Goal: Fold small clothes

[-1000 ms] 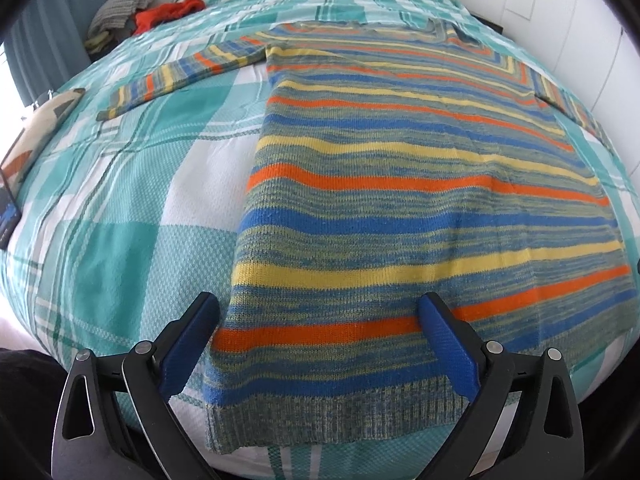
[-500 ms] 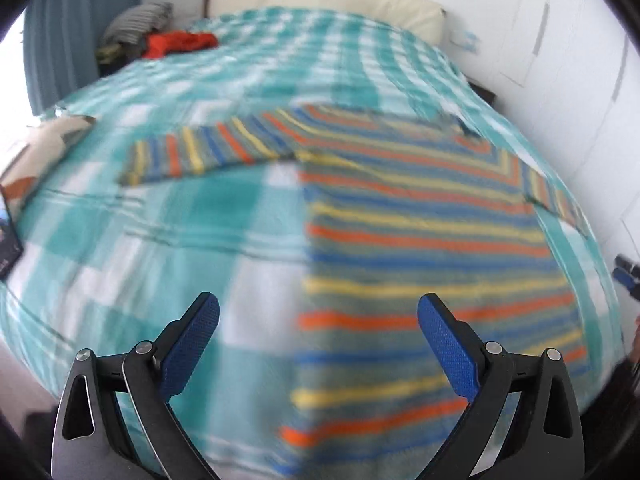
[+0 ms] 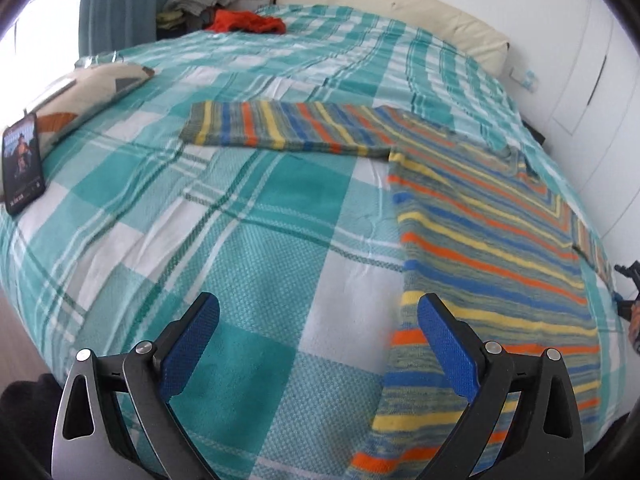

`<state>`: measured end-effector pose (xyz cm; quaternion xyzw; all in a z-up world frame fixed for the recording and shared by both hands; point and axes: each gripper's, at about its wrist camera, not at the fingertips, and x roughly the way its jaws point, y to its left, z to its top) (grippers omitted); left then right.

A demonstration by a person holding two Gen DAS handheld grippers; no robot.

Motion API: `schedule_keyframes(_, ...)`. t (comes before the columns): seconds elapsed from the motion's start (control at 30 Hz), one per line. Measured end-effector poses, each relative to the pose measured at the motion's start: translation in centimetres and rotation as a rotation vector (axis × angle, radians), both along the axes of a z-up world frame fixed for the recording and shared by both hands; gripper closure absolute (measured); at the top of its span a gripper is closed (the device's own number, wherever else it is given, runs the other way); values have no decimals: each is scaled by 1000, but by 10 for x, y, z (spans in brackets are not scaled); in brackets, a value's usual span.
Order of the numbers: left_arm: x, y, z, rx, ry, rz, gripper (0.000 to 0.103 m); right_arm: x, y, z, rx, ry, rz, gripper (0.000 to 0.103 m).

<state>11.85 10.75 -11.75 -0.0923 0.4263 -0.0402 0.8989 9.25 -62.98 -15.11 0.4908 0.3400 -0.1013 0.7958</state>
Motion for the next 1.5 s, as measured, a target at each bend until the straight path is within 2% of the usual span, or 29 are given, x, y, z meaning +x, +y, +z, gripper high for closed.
schedule_keyframes(0.1, 4, -5, -7, -7, 25, -5, 3, 19, 6, -5, -49, 66, 49, 41)
schedule_keyframes(0.13, 3, -7, -7, -2, 26, -9, 3, 23, 7, -5, -64, 84, 51, 49)
schedule_keyframes(0.17, 2, -10, -8, 5, 26, -16, 3, 27, 8, -5, -89, 126, 49, 72)
schedule_keyframes(0.2, 2, -12, -8, 11, 26, -23, 3, 30, 7, -5, -120, 184, 45, 88)
schedule_keyframes(0.23, 2, -14, -7, 15, 23, -31, 3, 31, 5, -5, -134, 220, 42, 101)
schedule_keyframes(0.27, 1, -15, -6, 20, 18, -39, 3, 30, 2, 0, -141, 224, 31, 101)
schedule_keyframes(0.33, -1, -17, -5, 27, 7, -51, 3, 36, 14, 28, -247, 224, 20, 101)
schedule_keyframes(0.37, -2, -17, -4, 28, 3, -56, 3, 44, 29, 54, -337, 193, 42, 101)
schedule_keyframes(0.43, -2, -17, -2, 22, 0, -63, 3, 63, 64, 101, -448, 99, 107, 101)
schedule_keyframes(0.57, 0, -16, 1, 9, -4, -69, 3, 113, 153, 168, -496, -76, 326, 101)
schedule_keyframes(0.67, 0, -11, 2, 4, -7, -56, 3, 153, 233, 187, -464, -157, 504, 101)
schedule_keyframes(0.73, 0, -6, 0, -7, 5, -42, 3, 182, 286, 184, -434, -181, 598, 98)
schedule_keyframes(0.8, 0, -1, -2, -18, 17, -27, 3, 203, 320, 169, -374, -145, 682, 70)
schedule_keyframes(0.83, 0, 3, -2, -30, 22, -16, 3, 211, 326, 162, -342, -143, 699, 46)
schedule_keyframes(0.93, 0, 11, -1, -58, 23, 1, 3, 206, 333, 151, -314, -171, 699, 44)
schedule_keyframes(1.0, 2, 16, -2, -75, 27, 10, 3, 193, 319, 143, -308, -159, 670, 44)
schedule_keyframes(1.17, 8, 18, -5, -100, 45, 24, 3, 177, 271, 110, -300, -46, 615, 44)
schedule_keyframes(1.3, 6, 10, -10, -64, 56, 8, 3, 153, 255, 54, -223, 72, 646, 44)
schedule_keyframes(1.33, 6, 8, -11, -50, 61, 4, 3, 147, 253, 42, -249, 108, 645, 44)
schedule_keyframes(1.43, 4, 4, -15, -16, 69, -5, 3, 125, 239, 9, -444, 271, 552, 45)
schedule_keyframes(1.5, 3, 1, -16, -7, 72, -11, 3, 110, 226, 9, -446, 225, 491, 45)
